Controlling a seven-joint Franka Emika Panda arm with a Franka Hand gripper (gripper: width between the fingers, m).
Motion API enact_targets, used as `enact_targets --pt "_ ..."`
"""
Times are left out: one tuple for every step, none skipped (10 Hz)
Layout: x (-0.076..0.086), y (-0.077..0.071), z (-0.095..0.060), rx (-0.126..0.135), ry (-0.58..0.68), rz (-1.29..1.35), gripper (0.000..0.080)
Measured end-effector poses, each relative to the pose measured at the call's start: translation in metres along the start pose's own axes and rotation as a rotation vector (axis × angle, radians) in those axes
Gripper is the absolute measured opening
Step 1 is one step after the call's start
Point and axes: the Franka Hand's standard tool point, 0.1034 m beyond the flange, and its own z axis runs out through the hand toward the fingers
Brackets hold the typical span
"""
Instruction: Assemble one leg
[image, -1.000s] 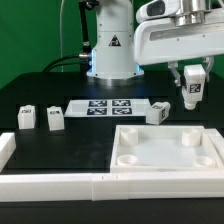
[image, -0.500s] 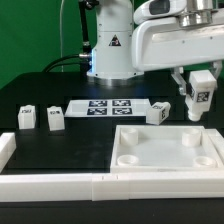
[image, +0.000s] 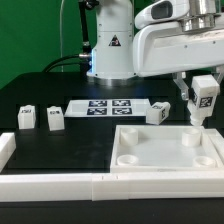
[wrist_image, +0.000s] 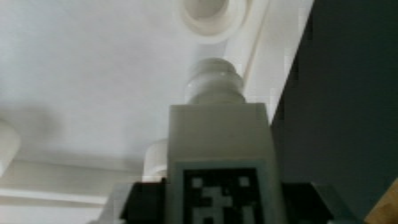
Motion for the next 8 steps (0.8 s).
enact_targets --pt "0.012 0.005 0.004 0.002 -0.015 -0.025 0.0287" --pt "0.034 0.009 0.011 0.008 -0.017 -0.044 0.0287" --pt "0.053 0.012 0.017 0.012 -0.006 -0.061 0.0287" --pt "0.063 0.016 0.022 0.013 0.004 -0.077 0.0287" --pt "0.072 0.02 0.028 0.013 0.011 -0.091 0.0287" --pt "0.076 0.023 0.03 0.011 0.024 -0.097 0.0287" --pt "0.073 0.024 0.03 0.002 0.055 -0.095 0.0287" --pt "0.073 0.024 0.031 0.002 0.058 -0.096 0.0287"
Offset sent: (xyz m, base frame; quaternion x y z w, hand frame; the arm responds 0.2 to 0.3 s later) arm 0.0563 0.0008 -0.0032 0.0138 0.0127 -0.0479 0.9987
